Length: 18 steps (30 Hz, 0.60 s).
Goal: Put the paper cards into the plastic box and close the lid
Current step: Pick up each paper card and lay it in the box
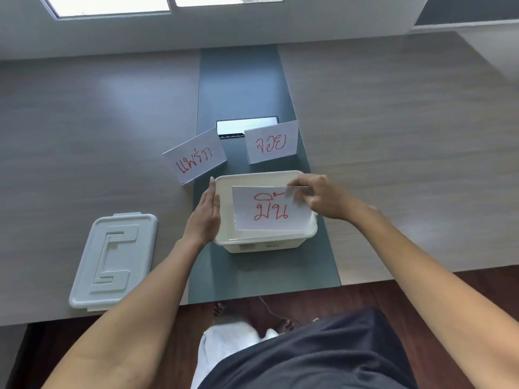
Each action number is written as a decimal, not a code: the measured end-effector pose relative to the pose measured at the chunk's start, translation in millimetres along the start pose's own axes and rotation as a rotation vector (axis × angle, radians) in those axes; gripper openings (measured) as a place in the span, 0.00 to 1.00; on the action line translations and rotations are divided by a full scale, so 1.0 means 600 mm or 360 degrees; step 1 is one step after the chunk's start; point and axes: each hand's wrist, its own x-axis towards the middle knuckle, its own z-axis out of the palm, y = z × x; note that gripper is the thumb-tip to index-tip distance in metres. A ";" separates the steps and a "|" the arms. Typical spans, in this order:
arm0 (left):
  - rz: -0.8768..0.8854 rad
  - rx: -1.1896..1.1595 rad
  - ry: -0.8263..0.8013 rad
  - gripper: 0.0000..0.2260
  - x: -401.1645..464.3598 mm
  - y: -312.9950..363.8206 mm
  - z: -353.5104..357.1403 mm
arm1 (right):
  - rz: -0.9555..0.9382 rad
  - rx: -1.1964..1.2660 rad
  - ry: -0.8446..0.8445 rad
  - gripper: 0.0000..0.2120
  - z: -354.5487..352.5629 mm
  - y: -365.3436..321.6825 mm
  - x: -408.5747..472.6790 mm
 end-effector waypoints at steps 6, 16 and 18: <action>-0.0004 -0.0023 0.0012 0.24 0.001 -0.004 0.002 | 0.0055 -0.0163 -0.0210 0.21 0.040 0.001 -0.004; -0.0006 0.0081 0.0012 0.24 0.004 -0.009 -0.004 | 0.0210 0.0005 -0.0635 0.17 0.060 0.005 0.009; -0.0017 0.0103 -0.0006 0.24 0.002 -0.008 -0.002 | 0.0185 0.0040 -0.0568 0.15 0.055 0.003 0.017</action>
